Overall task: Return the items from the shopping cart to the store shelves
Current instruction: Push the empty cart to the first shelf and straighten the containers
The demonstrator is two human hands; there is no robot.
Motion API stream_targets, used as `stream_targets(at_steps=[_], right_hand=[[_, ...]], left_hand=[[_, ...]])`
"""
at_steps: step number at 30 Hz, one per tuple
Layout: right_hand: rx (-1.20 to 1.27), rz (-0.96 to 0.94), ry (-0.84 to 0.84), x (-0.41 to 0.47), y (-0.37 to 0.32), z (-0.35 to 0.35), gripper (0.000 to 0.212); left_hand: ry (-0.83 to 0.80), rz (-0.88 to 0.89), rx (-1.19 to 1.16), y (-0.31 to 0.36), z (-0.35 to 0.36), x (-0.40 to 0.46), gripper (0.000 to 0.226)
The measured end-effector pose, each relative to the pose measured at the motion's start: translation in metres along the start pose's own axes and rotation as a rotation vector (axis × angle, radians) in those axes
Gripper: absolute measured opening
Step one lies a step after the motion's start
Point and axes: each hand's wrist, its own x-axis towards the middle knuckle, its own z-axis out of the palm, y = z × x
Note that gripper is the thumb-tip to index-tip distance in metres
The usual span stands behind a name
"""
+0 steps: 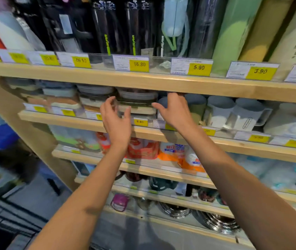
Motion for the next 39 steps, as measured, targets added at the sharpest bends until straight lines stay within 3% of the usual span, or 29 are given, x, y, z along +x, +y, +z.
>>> stream_targets(at_steps=[3, 5, 9, 12, 15, 18, 21, 24, 30, 36, 39], right_hand=[[-0.047, 0.069, -0.144, 0.019, -0.005, 0.007, 0.045], [-0.066, 0.138, -0.297, 0.03, -0.007, 0.008, 0.049], [0.126, 0.286, -0.578, 0.046, -0.008, 0.009, 0.089], [0.171, 0.282, -0.542, 0.049, -0.007, 0.013, 0.114], [0.096, 0.31, -0.516, 0.045, -0.007, 0.01, 0.092], [0.017, 0.278, -0.488, 0.036, -0.006, 0.006, 0.085], [0.022, 0.252, -0.418, 0.034, -0.005, 0.008, 0.069], [0.052, 0.225, -0.312, 0.029, -0.002, 0.011, 0.07], [0.005, 0.109, -0.178, 0.029, 0.005, 0.028, 0.055], [-0.065, 0.068, -0.044, 0.022, 0.003, 0.033, 0.054], [-0.116, 0.034, 0.075, 0.003, 0.001, 0.031, 0.047]], left_hand=[[-0.148, -0.077, 0.067, -0.004, 0.002, 0.002, 0.066], [-0.167, -0.096, 0.095, -0.007, 0.002, 0.005, 0.069], [-0.194, -0.117, 0.15, -0.009, 0.0, 0.013, 0.064], [-0.221, -0.121, 0.162, -0.013, -0.004, 0.016, 0.065], [-0.222, -0.101, 0.119, -0.012, -0.005, 0.01, 0.067], [-0.238, -0.099, 0.116, -0.01, -0.004, 0.008, 0.07], [-0.09, -0.14, 0.09, -0.004, -0.012, 0.018, 0.061], [0.076, -0.262, 0.015, -0.007, -0.023, 0.042, 0.064], [-0.032, -0.433, -0.056, -0.014, -0.026, 0.064, 0.068], [-0.022, -0.451, -0.167, -0.02, -0.022, 0.057, 0.051], [0.122, -0.343, -0.235, -0.006, -0.014, 0.038, 0.03]])
